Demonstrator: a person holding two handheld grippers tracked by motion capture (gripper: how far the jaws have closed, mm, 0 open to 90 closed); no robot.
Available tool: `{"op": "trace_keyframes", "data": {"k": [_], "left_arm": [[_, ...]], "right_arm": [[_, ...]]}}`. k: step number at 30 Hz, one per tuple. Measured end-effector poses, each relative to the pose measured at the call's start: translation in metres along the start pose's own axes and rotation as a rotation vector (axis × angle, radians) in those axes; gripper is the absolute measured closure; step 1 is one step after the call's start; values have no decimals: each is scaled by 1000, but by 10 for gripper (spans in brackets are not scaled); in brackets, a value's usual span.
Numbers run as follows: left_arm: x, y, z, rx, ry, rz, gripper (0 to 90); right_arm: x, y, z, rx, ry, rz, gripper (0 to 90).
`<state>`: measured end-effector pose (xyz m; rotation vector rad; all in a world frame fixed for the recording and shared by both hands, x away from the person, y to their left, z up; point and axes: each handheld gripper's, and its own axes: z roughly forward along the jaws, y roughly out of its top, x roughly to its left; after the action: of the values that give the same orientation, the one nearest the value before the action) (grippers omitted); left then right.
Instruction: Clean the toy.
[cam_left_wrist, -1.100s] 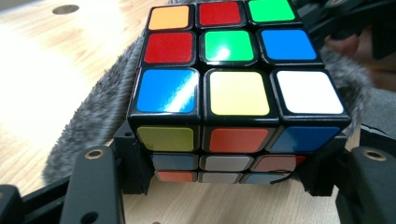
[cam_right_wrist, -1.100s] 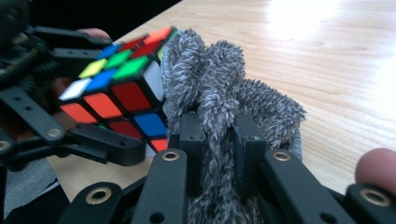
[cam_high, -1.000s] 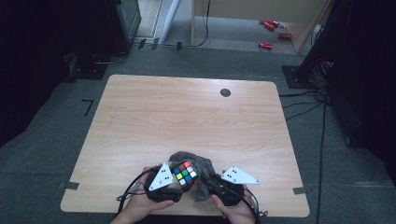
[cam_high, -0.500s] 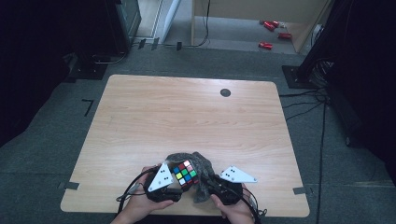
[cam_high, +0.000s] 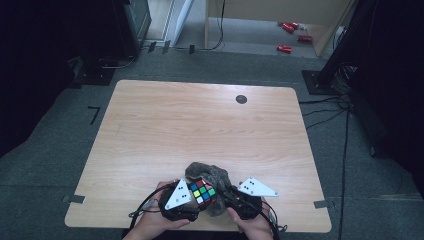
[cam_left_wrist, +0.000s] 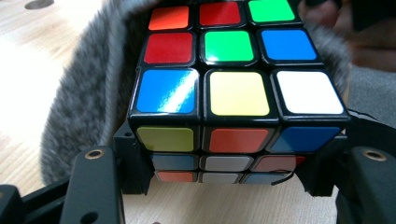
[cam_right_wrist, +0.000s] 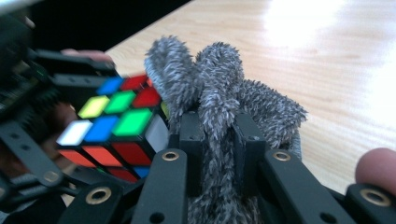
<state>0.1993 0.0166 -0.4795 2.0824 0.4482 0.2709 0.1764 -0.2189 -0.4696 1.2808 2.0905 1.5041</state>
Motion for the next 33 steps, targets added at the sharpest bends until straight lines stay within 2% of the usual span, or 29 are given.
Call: {"op": "trace_keyframes", "data": {"k": [6,9,15,21,28,33], "left_arm": [[11,-1,-7,-18,32,-34,348],[14,-1,-8,-20,34,-42,348],[9,-4,-2,13,19,-28,348],[0,-2,3,27,15,12,348],[12,-1,-5,-1,37,-33,348],[17,-2,-9,-14,40,-54,348]], "right_arm": [[1,-6,5,37,-7,-9,781],[2,-6,4,39,-3,-10,781],[9,2,-5,-17,1,-33,780],[3,1,-1,-10,-5,-10,779],[1,-4,5,26,-5,-9,779],[5,-4,4,26,5,-17,779]]}}
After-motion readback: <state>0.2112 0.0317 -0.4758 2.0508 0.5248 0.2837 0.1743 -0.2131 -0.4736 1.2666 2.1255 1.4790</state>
